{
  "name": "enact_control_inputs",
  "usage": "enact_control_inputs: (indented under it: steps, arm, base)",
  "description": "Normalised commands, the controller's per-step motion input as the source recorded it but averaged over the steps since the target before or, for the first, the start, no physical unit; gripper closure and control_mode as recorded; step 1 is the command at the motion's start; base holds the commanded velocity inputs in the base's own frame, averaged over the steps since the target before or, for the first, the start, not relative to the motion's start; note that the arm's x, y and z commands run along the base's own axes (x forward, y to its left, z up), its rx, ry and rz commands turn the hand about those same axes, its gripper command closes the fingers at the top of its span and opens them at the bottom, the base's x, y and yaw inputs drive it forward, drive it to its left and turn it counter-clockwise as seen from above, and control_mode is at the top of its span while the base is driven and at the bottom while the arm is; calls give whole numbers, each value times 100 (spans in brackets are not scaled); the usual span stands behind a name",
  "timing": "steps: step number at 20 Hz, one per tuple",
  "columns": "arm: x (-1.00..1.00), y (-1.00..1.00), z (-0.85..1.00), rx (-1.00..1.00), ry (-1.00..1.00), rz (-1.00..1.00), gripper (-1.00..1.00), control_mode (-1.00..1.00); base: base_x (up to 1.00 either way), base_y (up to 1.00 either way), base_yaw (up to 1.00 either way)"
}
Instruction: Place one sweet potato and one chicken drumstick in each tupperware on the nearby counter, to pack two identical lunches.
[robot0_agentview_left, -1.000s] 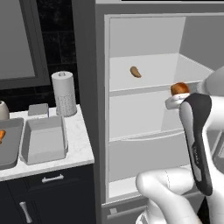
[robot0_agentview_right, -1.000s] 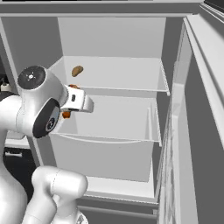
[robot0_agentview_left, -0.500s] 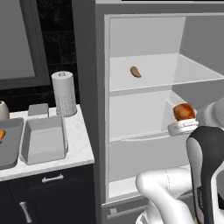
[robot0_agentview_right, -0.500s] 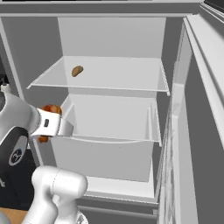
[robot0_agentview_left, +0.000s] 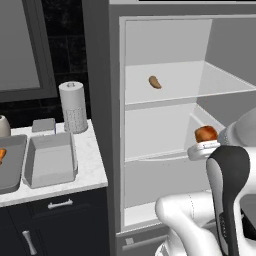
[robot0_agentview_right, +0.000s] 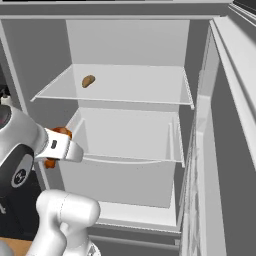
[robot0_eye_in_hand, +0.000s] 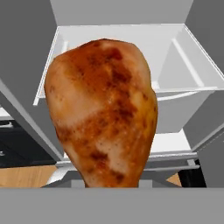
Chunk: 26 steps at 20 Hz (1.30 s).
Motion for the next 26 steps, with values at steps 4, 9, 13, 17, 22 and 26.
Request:
enact_control_inputs:
  steps: [4, 9, 13, 17, 22, 26]
  arm:
    - [0, 0, 0, 0, 0, 0, 100, -100]
    - [-37, 5, -2, 0, 0, 0, 100, -100]
    - [-19, 7, -3, 0, -2, 0, 100, 100]
    - [0, 0, 0, 0, 0, 0, 100, 100]
    - [0, 0, 0, 0, 0, 0, 100, 100]
    - [0, 0, 0, 0, 0, 0, 100, 100]
  base:
    - [0, 0, 0]
    - [0, 0, 0]
    - [-55, 64, 0]
    - [-55, 100, 0]
    - [-22, 100, 0]
    - [0, 97, -4]
